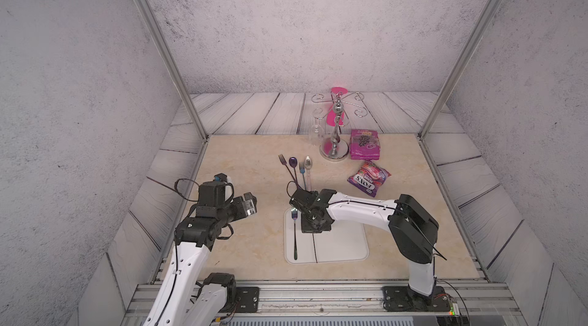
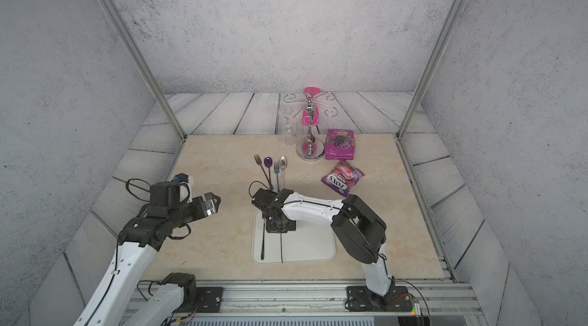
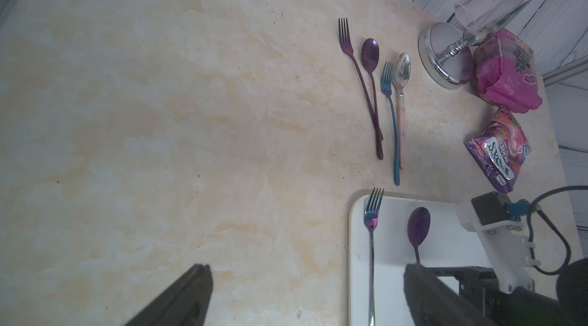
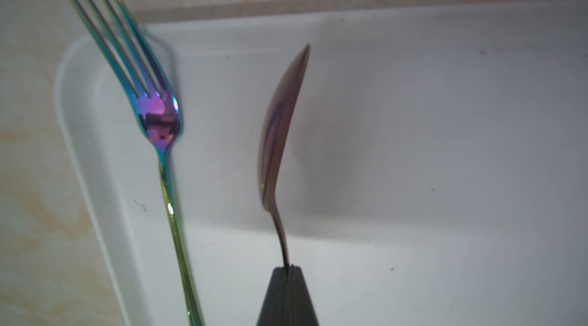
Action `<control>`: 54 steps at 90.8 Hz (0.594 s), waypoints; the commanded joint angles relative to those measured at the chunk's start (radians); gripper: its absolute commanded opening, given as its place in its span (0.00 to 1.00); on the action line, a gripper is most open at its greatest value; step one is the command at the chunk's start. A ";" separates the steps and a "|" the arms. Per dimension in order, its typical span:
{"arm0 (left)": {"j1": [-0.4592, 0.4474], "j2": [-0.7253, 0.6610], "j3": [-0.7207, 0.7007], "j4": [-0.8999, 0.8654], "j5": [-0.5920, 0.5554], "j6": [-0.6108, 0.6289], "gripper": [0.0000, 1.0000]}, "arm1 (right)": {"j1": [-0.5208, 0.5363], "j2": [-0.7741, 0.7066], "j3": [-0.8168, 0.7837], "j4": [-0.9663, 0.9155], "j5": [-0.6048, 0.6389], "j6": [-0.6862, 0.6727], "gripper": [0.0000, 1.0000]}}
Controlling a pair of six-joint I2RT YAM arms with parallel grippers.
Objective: Set the spoon and fork side by side
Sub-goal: Place the spoon on the tray.
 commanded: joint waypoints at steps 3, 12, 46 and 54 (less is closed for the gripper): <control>-0.007 -0.004 -0.006 0.022 0.012 0.000 0.99 | 0.018 0.051 0.063 -0.120 0.103 0.003 0.00; -0.007 -0.006 -0.006 0.021 0.014 0.001 0.99 | 0.028 0.084 0.097 -0.160 0.123 0.016 0.00; -0.007 -0.014 -0.008 0.017 0.013 0.000 1.00 | 0.048 0.204 0.243 -0.263 0.137 0.019 0.11; -0.007 -0.012 -0.008 0.018 0.013 0.000 1.00 | 0.051 0.213 0.257 -0.275 0.127 0.012 0.23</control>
